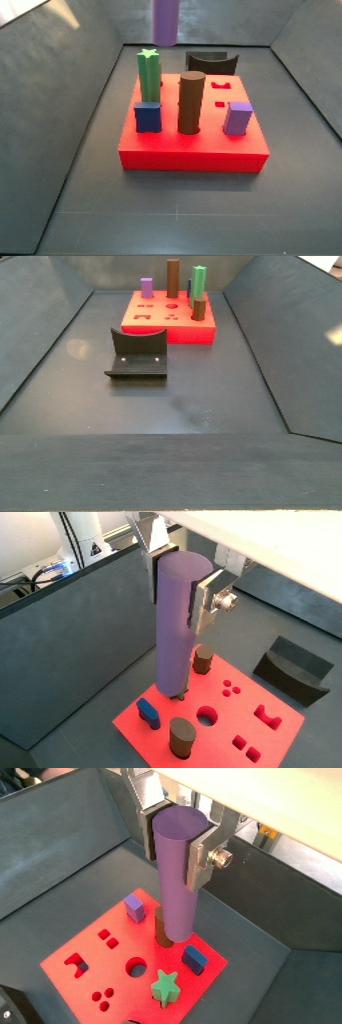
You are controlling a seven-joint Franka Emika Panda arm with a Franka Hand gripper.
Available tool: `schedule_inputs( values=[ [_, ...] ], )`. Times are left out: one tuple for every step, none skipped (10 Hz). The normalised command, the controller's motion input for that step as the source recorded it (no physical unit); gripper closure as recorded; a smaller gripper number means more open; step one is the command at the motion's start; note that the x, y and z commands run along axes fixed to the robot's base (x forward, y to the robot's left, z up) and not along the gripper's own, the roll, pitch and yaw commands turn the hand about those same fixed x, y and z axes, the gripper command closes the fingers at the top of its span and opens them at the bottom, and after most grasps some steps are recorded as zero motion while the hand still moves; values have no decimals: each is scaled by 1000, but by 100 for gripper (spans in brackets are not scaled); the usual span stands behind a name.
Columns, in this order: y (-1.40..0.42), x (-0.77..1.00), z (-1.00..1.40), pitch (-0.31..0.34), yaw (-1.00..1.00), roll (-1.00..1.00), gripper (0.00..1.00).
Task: Pick up the round object. Move up. Move to above the board. Insert the round object.
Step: Insert the round object.
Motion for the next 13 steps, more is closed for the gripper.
schedule_inputs(
  values=[
    [137,894,760,143,180,336,100],
    [166,897,820,157,226,293,100],
    [177,806,780,193,317,296,100],
    [0,497,0,94,606,394,100],
    [66,597,-260,77,489,256,100],
    [237,797,-563,97,409,0,100],
    [291,886,-697,81,334,-51,100],
    [334,854,-766,54,306,-44,100],
    [260,934,-669,74,240,0,100],
    [-34,0,0,0,0,41,100],
    [0,0,-437,-34,34,121,100],
    [0,0,-786,-56,69,256,100],
    [26,20,-703,-67,71,229,100]
  ],
)
